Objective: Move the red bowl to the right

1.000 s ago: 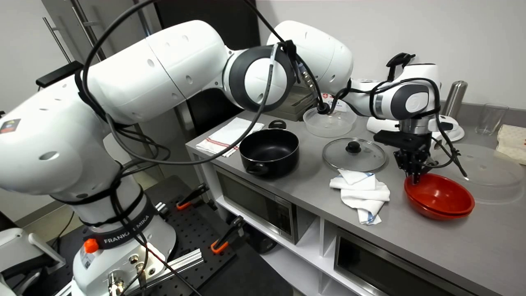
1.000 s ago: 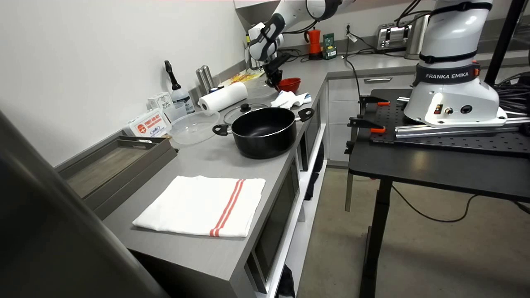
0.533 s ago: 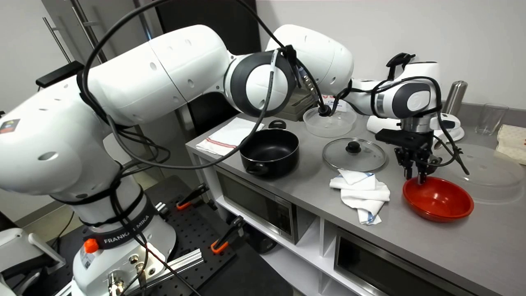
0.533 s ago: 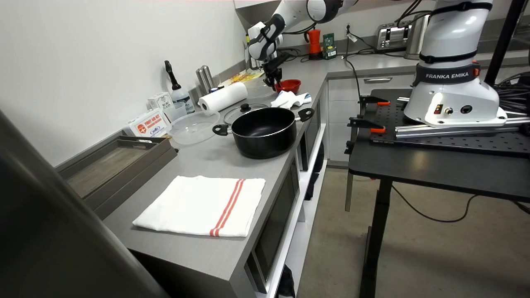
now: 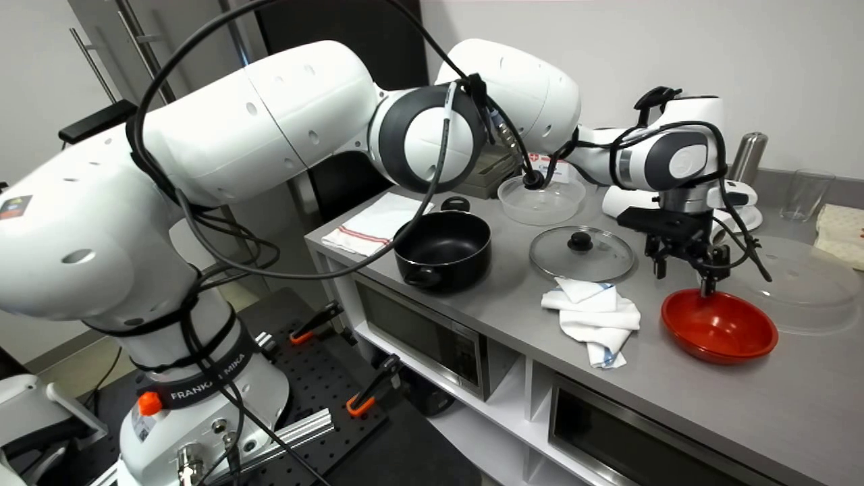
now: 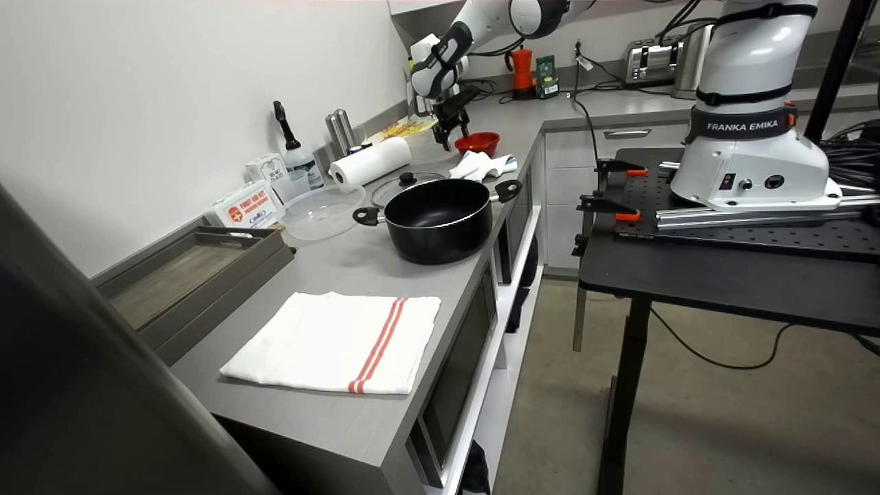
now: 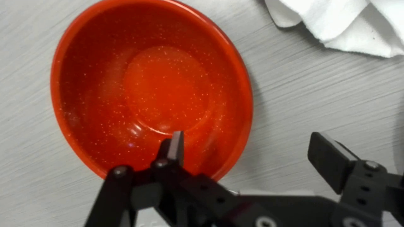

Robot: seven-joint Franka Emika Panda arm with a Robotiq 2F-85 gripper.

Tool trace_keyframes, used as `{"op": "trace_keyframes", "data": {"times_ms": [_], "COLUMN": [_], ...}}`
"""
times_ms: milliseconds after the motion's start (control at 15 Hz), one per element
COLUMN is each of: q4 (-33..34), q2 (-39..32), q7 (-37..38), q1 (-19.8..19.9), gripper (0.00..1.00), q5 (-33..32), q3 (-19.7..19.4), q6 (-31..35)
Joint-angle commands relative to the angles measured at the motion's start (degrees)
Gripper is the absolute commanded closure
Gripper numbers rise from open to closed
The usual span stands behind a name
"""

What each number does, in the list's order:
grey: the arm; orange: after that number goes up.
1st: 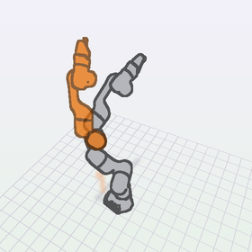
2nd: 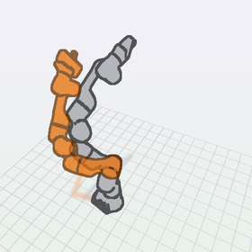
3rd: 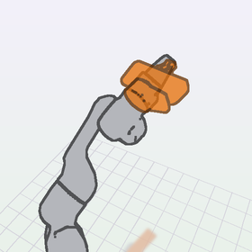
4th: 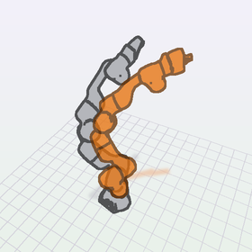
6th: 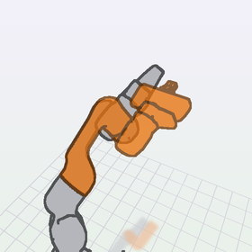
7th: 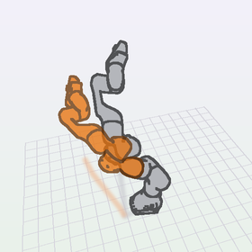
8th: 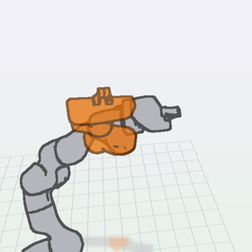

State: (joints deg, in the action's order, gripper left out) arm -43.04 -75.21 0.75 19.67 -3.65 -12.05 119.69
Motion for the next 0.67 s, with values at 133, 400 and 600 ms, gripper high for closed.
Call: {"op": "trace_keyframes", "data": {"times_ms": [133, 400, 600], "q4": [-2.25, -9.02, -4.36], "q2": [3.92, 10.99, 8.16], "q7": [-3.83, -9.85, -7.61], "q1": [-1.34, -2.11, -2.32], "gripper": [0.0, 0.0, 0.0], "q5": [1.61, 2.11, 0.71], "q3": [5.18, 11.24, 10.83], "q6": [3.32, 9.2, 7.42]}}
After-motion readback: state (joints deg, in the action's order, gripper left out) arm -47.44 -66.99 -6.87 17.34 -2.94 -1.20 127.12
